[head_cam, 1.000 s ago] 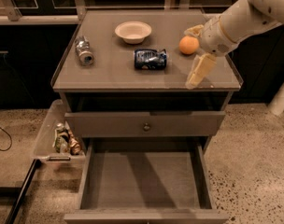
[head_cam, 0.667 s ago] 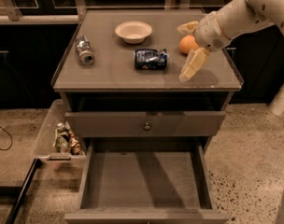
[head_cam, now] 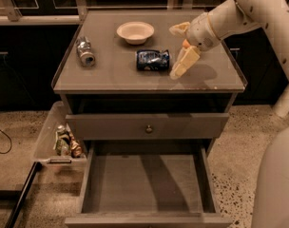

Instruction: Place pepsi can into middle drawer

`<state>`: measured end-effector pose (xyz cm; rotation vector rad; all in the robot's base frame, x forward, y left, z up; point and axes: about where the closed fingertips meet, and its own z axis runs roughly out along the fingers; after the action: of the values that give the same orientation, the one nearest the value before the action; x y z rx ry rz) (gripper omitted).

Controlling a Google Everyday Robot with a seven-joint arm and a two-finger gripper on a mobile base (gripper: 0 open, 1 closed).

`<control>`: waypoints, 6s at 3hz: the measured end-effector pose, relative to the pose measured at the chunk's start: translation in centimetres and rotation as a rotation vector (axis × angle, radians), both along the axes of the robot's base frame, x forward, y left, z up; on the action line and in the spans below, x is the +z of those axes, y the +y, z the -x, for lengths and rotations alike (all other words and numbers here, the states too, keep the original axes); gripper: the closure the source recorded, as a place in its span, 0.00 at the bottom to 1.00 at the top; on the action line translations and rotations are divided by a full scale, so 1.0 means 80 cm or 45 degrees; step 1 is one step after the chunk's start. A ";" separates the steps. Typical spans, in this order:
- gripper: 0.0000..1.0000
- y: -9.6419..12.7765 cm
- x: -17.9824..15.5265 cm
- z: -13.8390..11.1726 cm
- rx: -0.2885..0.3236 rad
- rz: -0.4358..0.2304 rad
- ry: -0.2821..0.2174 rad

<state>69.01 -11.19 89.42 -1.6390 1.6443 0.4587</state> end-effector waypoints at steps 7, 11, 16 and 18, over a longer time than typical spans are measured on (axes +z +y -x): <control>0.43 0.037 -0.061 -0.045 -0.059 0.069 0.156; 1.00 0.032 -0.049 -0.017 -0.056 0.061 0.134; 1.00 -0.063 -0.139 0.224 -0.184 0.023 -0.022; 1.00 -0.062 -0.210 0.226 -0.226 0.015 0.057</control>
Offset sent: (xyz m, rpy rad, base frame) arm 0.0229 0.0306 -0.0263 -0.0530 0.0523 -0.0245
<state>50.94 -16.15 72.61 -1.4847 1.8103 0.3989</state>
